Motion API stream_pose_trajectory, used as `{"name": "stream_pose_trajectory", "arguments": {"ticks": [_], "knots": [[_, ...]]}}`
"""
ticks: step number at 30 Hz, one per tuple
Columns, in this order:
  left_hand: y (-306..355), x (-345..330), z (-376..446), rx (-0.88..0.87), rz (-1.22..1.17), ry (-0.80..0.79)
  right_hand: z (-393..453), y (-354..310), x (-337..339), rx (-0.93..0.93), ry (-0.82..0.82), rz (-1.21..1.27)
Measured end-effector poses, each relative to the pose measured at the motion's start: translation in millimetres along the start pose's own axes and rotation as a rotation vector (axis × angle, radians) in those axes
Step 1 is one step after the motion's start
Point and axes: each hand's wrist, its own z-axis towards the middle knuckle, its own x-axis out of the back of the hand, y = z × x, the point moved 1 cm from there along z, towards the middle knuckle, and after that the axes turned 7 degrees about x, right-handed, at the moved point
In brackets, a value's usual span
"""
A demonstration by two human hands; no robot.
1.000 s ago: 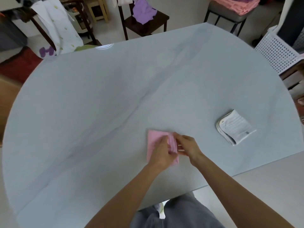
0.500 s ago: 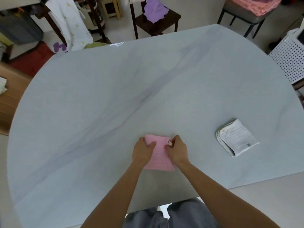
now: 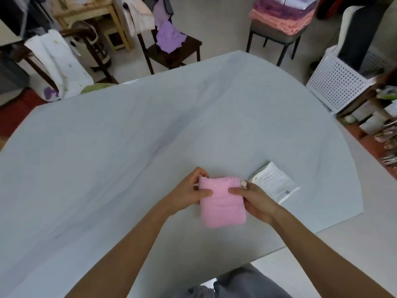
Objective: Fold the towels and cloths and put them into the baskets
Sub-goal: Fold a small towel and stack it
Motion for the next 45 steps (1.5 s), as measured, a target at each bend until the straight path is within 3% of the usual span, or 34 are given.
{"name": "stream_pose_trajectory", "arguments": {"ticks": [4, 9, 13, 18, 22, 26, 30, 34, 37, 39, 41, 42, 45], "knots": [[28.9, -26.2, 22.4, -0.032, 0.119, -0.086, -16.6, -27.6, 41.8, -0.063, -0.059, -0.137], [49.9, -64.9, 49.1, -0.029, 0.052, -0.016, -33.9, -64.3, 79.5, 0.094, 0.001, -0.283], [50.2, -111.7, 73.7, 0.104, -0.158, 0.104, -25.2, -84.8, 110.6, 0.283, 0.150, -0.809], [43.8, -150.6, 106.7, 0.316, -0.357, 0.265, 11.9, -92.1, 149.6, 0.183, 0.086, -1.219], [38.9, -160.4, 128.4, 0.438, -0.330, 0.276, 37.6, -92.0, 160.5, 0.047, 0.037, -1.484], [32.7, -159.5, 135.6, 0.420, -0.357, 0.334, 44.7, -76.9, 161.1, 0.025, -0.001, -1.534], [26.3, -153.2, 149.5, 0.347, -0.211, 0.508, 44.6, -58.6, 162.9, 0.110, 0.077, -1.469], [22.6, -156.1, 156.5, 0.219, 0.204, 0.571, 43.9, -41.0, 163.6, 0.176, 0.219, -1.476], [25.2, -167.0, 144.5, -0.109, 0.654, 0.742, 43.5, -33.2, 164.1, 0.233, 0.277, -1.537], [20.8, -182.1, 134.5, -0.384, 0.842, 0.706, 39.2, -34.3, 163.1, 0.385, 0.356, -1.560], [4.3, -195.6, 125.7, -0.447, 0.961, 0.617, 32.6, -37.2, 163.3, 0.648, 0.445, -1.607], [-3.9, -199.9, 122.9, -0.398, 0.985, 0.574, 30.7, -36.5, 165.0, 0.777, 0.410, -1.666], [-19.3, -202.0, 125.8, -0.278, 1.024, 0.501, 31.6, -25.7, 174.9, 0.976, -0.008, -1.821]]}}
